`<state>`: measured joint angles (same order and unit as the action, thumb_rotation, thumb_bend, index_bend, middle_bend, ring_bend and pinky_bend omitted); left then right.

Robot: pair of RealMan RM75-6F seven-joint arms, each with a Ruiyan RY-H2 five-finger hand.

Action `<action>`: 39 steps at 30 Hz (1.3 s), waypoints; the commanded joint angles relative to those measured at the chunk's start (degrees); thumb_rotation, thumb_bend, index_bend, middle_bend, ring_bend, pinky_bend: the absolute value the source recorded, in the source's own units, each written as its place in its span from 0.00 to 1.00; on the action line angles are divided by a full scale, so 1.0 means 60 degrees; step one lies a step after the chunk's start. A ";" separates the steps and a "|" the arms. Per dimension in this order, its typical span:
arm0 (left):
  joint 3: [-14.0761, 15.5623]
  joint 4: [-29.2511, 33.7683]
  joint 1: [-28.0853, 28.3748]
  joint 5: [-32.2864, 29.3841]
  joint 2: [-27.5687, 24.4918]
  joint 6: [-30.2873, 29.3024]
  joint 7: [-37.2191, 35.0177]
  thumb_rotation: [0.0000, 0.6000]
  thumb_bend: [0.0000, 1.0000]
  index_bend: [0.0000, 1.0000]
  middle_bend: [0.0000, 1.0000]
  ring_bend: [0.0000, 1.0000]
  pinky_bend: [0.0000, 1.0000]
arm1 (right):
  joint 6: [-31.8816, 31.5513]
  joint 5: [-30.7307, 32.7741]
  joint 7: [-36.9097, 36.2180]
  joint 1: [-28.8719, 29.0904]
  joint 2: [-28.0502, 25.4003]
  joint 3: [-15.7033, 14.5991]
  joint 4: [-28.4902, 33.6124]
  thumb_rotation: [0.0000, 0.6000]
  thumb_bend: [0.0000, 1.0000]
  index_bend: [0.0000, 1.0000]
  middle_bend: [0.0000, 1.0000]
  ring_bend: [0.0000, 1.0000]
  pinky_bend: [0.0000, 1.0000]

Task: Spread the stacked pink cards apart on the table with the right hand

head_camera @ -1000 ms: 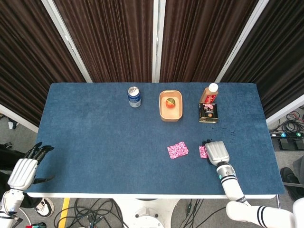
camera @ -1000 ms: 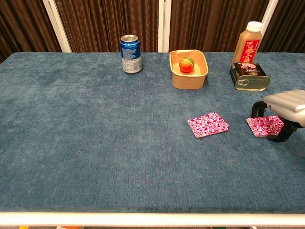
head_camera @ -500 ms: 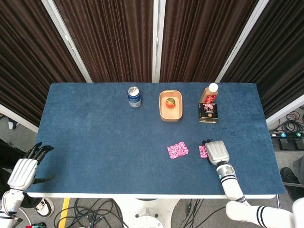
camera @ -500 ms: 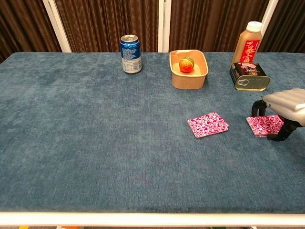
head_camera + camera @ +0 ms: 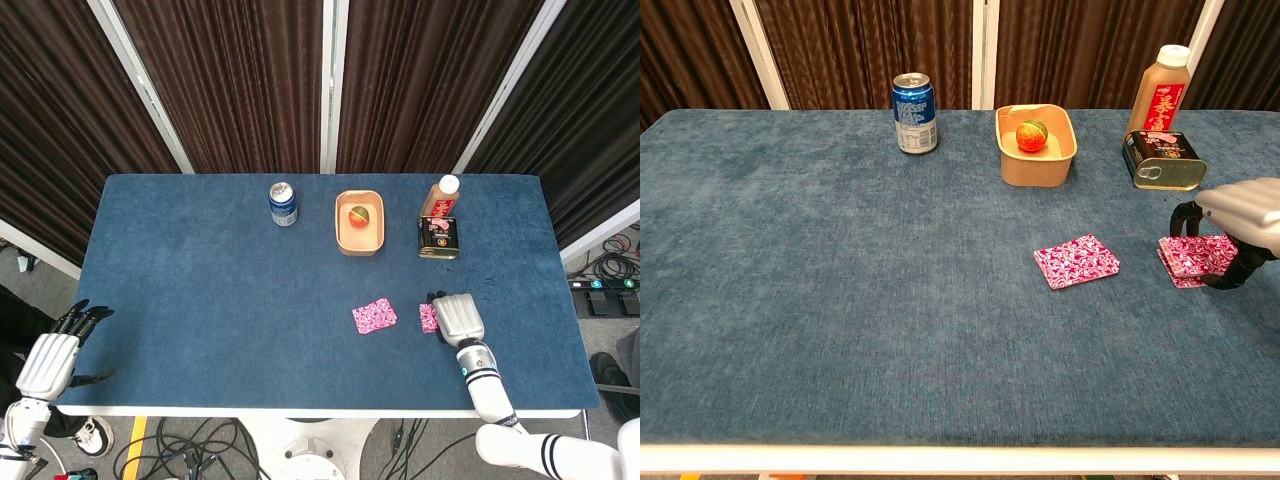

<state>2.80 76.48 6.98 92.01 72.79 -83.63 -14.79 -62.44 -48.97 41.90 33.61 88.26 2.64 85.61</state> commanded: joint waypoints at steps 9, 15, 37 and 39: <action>-0.0002 0.0005 -0.0026 0.0022 -0.0017 -0.0076 -0.0053 1.00 0.01 0.18 0.16 0.02 0.19 | 0.0071 0.0179 0.0418 0.0503 0.0011 0.0555 0.0160 1.00 0.22 0.39 0.37 0.71 0.78; 0.0008 -0.0028 -0.0050 0.0018 -0.0016 -0.0096 -0.0081 1.00 0.01 0.18 0.16 0.02 0.19 | 0.0282 0.0611 0.1033 0.1138 0.0456 0.0966 -0.0217 1.00 0.22 0.39 0.36 0.71 0.78; -0.0035 -0.0197 -0.0120 -0.0066 -0.0064 -0.0158 -0.0353 1.00 0.01 0.18 0.16 0.02 0.19 | 0.1329 0.2149 0.1506 0.2228 0.1831 0.1296 -0.2636 1.00 0.21 0.32 0.28 0.71 0.78; -0.0039 -0.0196 -0.0128 -0.0072 -0.0065 -0.0169 -0.0355 1.00 0.01 0.18 0.16 0.02 0.19 | 0.1362 0.2212 0.1512 0.2252 0.1808 0.1282 -0.2615 1.00 0.19 0.29 0.26 0.71 0.78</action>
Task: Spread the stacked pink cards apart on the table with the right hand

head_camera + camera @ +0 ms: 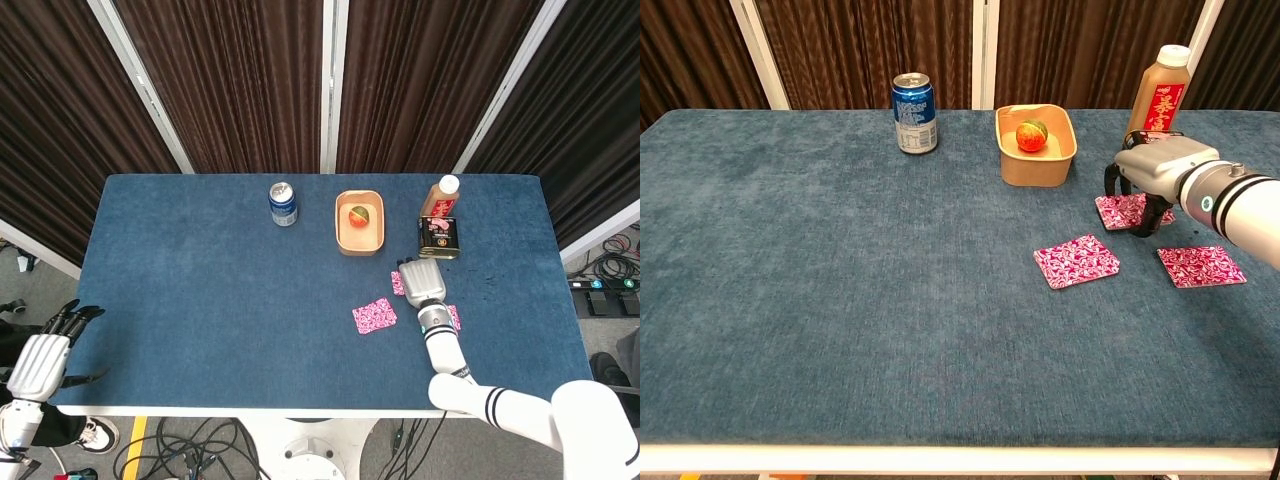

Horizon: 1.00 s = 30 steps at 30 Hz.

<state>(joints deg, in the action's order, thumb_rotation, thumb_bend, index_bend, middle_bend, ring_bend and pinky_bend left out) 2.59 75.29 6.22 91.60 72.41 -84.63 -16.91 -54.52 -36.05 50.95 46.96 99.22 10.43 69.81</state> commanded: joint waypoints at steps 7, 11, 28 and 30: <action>-0.0004 0.0008 0.0000 0.0012 -0.0004 -0.0002 0.0019 1.00 0.01 0.18 0.16 0.02 0.19 | -0.0017 -0.0081 -0.0256 -0.0018 -0.0203 -0.0081 0.0291 1.00 0.14 0.09 0.15 0.71 0.77; -0.0015 0.0046 -0.0001 0.0017 -0.0014 -0.0019 0.0066 1.00 0.01 0.18 0.16 0.02 0.18 | -0.0230 -0.0439 -0.0557 -0.0122 -0.0512 -0.0096 0.0803 1.00 0.14 0.08 0.15 0.71 0.77; -0.0046 0.0320 0.0016 0.0079 -0.0079 -0.0083 0.0301 1.00 0.01 0.18 0.16 0.02 0.18 | -0.5323 -0.6733 -0.3098 -0.3777 -0.4123 -0.3056 0.4570 1.00 0.07 0.06 0.06 0.02 0.01; -0.0035 0.0321 0.0038 0.0087 -0.0098 -0.0037 0.0341 1.00 0.01 0.18 0.16 0.02 0.19 | -0.5762 -0.7147 -0.3653 -0.4276 -0.4261 -0.3305 0.4166 1.00 0.06 0.02 0.01 0.00 0.00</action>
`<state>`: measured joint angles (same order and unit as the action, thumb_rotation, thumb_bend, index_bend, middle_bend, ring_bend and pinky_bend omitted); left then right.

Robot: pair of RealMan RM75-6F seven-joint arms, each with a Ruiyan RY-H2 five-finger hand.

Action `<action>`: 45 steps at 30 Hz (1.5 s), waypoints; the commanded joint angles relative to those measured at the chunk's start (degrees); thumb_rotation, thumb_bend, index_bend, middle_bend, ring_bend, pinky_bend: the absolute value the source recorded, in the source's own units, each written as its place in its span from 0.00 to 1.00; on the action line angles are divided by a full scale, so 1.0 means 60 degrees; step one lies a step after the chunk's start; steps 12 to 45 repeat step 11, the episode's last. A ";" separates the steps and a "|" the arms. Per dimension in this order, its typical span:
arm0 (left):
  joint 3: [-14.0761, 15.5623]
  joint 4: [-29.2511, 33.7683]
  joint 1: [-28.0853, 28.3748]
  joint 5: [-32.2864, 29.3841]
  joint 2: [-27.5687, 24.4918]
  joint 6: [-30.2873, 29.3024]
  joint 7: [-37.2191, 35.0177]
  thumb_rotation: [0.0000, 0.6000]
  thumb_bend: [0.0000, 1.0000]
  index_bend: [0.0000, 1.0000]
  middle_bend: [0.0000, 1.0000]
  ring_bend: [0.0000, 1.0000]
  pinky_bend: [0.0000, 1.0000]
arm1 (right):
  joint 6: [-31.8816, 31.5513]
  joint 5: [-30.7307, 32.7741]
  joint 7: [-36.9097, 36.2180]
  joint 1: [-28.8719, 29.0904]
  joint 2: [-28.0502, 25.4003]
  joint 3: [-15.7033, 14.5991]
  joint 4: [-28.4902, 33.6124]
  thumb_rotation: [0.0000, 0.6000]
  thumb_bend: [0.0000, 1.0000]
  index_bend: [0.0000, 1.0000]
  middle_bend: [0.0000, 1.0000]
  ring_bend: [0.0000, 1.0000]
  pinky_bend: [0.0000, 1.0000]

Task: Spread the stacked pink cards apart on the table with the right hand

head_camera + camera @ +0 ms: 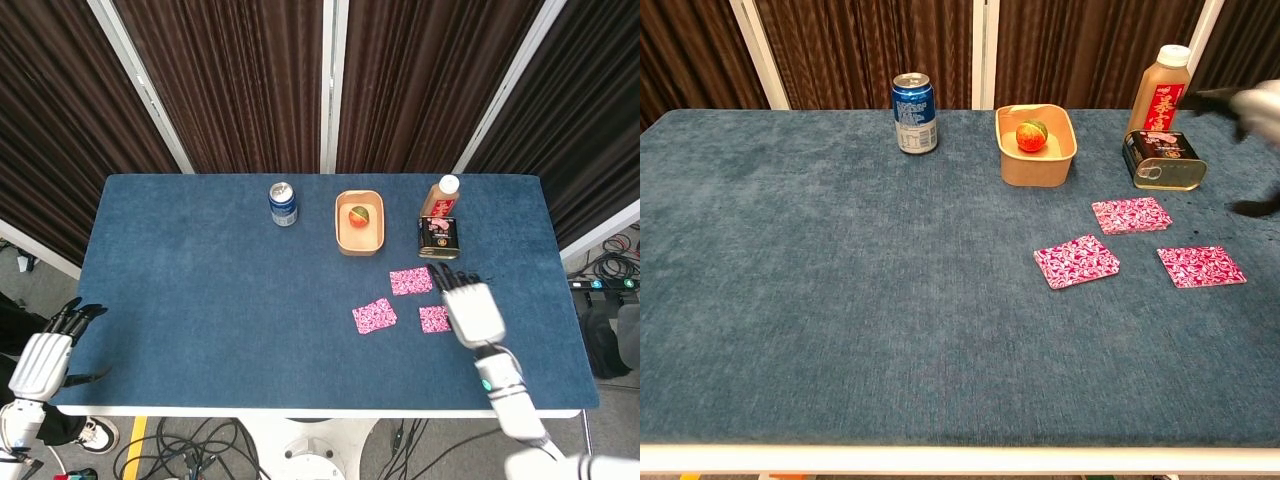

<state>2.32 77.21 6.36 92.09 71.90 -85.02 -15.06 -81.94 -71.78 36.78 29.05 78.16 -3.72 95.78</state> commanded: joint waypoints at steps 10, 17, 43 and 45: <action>-0.0033 0.0035 -0.0014 0.0015 0.0032 -0.0080 0.0260 1.00 0.01 0.18 0.16 0.02 0.18 | -0.1814 -0.1701 -0.2888 -0.2621 -0.0466 -0.0898 -0.1724 1.00 0.04 0.00 0.00 0.00 0.00; -0.0040 0.0030 -0.0014 0.0019 0.0040 -0.0093 0.0284 1.00 0.01 0.18 0.16 0.02 0.18 | -0.1783 -0.1712 -0.2928 -0.2655 -0.0476 -0.0851 -0.1733 1.00 0.04 0.00 0.00 0.00 0.00; -0.0040 0.0030 -0.0014 0.0019 0.0040 -0.0093 0.0284 1.00 0.01 0.18 0.16 0.02 0.18 | -0.1783 -0.1712 -0.2928 -0.2655 -0.0476 -0.0851 -0.1733 1.00 0.04 0.00 0.00 0.00 0.00; -0.0040 0.0030 -0.0014 0.0019 0.0040 -0.0093 0.0284 1.00 0.01 0.18 0.16 0.02 0.18 | -0.1783 -0.1712 -0.2928 -0.2655 -0.0476 -0.0851 -0.1733 1.00 0.04 0.00 0.00 0.00 0.00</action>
